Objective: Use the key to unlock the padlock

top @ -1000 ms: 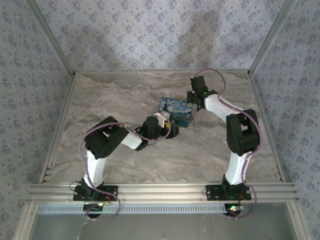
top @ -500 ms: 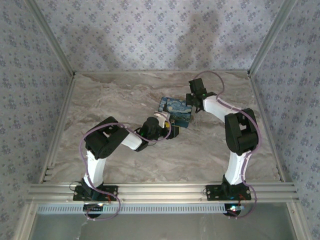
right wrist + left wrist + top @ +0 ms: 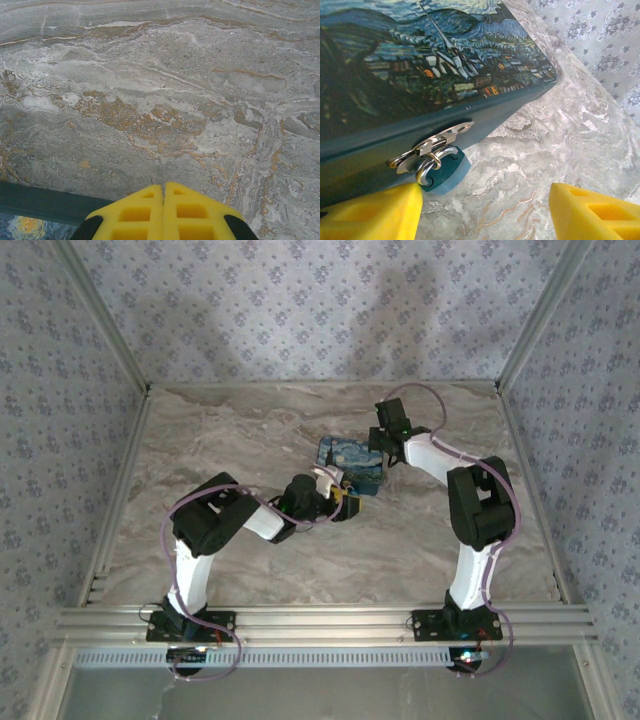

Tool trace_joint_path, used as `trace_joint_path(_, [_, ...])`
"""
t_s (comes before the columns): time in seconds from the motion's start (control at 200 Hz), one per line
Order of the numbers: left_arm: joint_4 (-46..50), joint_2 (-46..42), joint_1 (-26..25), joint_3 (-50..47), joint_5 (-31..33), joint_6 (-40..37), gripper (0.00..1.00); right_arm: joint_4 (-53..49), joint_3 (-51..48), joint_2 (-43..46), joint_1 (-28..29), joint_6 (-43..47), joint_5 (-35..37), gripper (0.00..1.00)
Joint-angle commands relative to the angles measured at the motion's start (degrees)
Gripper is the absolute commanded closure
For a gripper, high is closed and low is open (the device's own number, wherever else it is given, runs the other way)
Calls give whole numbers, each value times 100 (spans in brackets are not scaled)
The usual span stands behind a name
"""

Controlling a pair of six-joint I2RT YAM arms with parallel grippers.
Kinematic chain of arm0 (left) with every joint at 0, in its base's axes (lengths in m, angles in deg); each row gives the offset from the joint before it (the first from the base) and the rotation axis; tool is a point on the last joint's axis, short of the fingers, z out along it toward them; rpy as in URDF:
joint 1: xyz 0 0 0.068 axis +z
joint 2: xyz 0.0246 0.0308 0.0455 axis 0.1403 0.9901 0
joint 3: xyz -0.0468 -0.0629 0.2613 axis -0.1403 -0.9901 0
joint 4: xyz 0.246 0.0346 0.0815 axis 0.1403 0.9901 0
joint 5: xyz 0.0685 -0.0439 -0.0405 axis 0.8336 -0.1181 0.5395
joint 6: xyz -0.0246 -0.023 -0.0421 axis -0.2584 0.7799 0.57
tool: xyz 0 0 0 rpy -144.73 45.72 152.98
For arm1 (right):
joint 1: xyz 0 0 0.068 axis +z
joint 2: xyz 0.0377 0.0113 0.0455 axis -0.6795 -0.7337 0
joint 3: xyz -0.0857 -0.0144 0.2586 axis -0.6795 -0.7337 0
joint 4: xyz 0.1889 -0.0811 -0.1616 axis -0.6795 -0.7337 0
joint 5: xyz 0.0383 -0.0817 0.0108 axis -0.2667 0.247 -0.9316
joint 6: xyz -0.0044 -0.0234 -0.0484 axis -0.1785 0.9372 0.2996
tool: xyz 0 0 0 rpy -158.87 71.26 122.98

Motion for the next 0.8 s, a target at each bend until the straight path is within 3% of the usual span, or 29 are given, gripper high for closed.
trace_joint_path(0.0, [-411,195,46,-88,-363,193,32,-152,-133,-184,100,-104,-165,100])
trace_joint_path(0.2, [-856,373,85,-110,-428,498,33,-124,-180,-158,103,-107,-174,100])
trace_joint_path(0.335, [-1099,493,111,-90,-566,707,42,-113,-189,-157,102,-117,-182,100])
trace_joint_path(0.615, [-694,450,95,-88,-211,734,36,-92,-177,-153,118,-122,-198,100])
trace_joint_path(0.795, [-955,506,62,-143,-188,877,35,-111,-154,-158,148,-116,-191,100])
